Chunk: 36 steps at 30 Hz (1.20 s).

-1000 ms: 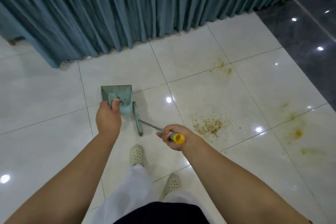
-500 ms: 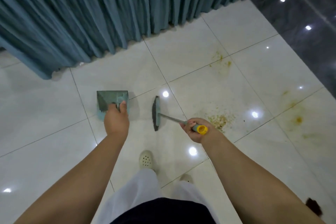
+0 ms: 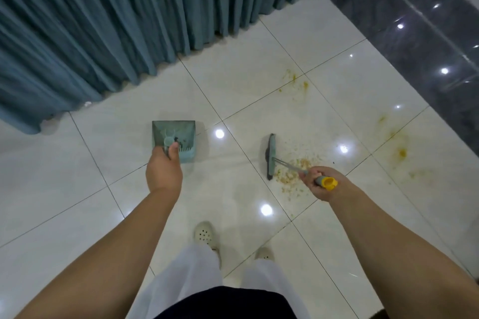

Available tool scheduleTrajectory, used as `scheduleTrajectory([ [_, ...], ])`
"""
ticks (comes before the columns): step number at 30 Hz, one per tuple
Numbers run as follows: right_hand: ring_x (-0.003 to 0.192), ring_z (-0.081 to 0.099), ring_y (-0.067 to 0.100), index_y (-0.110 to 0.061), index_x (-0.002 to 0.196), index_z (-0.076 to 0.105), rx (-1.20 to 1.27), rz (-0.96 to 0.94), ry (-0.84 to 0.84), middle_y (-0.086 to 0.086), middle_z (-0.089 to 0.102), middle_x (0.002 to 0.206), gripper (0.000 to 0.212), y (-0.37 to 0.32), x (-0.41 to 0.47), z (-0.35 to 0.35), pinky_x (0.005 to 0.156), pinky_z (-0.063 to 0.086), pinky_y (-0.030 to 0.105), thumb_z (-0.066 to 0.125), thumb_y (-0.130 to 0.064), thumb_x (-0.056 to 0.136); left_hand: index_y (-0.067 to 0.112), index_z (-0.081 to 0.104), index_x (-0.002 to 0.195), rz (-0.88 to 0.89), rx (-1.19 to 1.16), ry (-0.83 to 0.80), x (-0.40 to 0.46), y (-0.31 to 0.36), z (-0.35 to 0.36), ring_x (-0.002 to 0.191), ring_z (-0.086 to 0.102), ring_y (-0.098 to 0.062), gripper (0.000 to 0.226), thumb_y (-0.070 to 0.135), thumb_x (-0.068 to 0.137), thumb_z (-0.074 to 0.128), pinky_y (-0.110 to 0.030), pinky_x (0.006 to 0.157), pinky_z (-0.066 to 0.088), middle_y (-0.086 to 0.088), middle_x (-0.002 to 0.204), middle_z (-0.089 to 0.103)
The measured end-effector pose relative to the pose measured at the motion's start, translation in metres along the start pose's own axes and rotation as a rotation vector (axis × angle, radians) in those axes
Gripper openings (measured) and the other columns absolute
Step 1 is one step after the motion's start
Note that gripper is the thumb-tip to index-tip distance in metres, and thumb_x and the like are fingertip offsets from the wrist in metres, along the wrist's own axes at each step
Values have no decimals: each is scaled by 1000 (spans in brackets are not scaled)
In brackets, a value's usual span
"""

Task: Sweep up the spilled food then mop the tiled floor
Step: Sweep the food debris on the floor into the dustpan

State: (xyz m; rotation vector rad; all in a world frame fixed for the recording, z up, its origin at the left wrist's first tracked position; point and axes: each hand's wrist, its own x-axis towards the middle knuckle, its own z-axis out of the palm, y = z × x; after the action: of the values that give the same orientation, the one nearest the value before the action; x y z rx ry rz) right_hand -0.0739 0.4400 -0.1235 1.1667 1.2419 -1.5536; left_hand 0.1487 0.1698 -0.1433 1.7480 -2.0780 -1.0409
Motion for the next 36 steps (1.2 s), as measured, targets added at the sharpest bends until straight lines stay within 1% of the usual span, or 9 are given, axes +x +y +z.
scheduleTrajectory([
  [3,27,40,12,-7,139,33,-34,-1,-25,19,48,88,47,8,-3,6,31,38,13,36,6,94,-1,51,95,13,-13,18,13,-3,-8,71,52,-29,45,41,98,37,-31,60,35,-18,84,61],
  [6,28,39,10,-2,131,33,-74,39,-86,19,47,84,36,23,-8,20,31,38,12,35,5,95,-1,52,95,6,-30,49,27,-4,-17,73,53,-29,44,41,99,37,-32,61,36,-22,90,64],
  [10,27,37,9,3,110,40,-132,113,-188,20,46,83,18,52,-10,54,30,37,12,32,6,95,-1,52,95,-9,-22,68,41,-4,-25,80,58,-35,44,41,98,38,-32,63,37,-24,93,64],
  [12,26,37,9,4,103,43,-154,169,-226,20,46,84,15,68,-5,76,29,37,12,31,6,94,-2,52,97,-23,-16,88,48,-5,-28,83,60,-37,46,41,99,37,-32,63,38,-24,93,65],
  [17,27,39,11,4,100,44,-228,283,-288,22,48,88,14,94,18,134,28,37,13,33,7,93,1,50,93,-69,18,128,60,-7,-33,72,53,-28,47,45,98,35,-31,60,36,-22,90,65],
  [20,27,39,11,3,100,45,-265,320,-314,24,48,92,15,91,31,162,29,37,13,34,7,92,6,47,88,-105,21,142,65,-3,-33,74,56,-30,41,44,98,36,-32,61,38,-21,89,66],
  [23,25,39,12,3,102,44,-256,343,-317,25,49,92,14,71,41,183,28,37,13,34,6,93,8,45,85,-126,39,155,74,9,-27,76,57,-33,39,44,98,37,-33,63,40,-19,86,63],
  [28,24,39,12,4,98,45,-160,335,-287,25,48,93,11,2,55,191,27,36,13,34,4,95,7,44,84,-149,51,139,95,48,6,70,48,-27,37,40,99,38,-32,62,36,-13,77,52],
  [36,24,40,13,6,99,45,59,246,-246,23,47,92,11,-120,78,146,28,38,13,36,1,95,6,45,83,-55,79,40,120,119,81,71,46,-26,38,40,99,38,-33,62,35,-15,78,52],
])
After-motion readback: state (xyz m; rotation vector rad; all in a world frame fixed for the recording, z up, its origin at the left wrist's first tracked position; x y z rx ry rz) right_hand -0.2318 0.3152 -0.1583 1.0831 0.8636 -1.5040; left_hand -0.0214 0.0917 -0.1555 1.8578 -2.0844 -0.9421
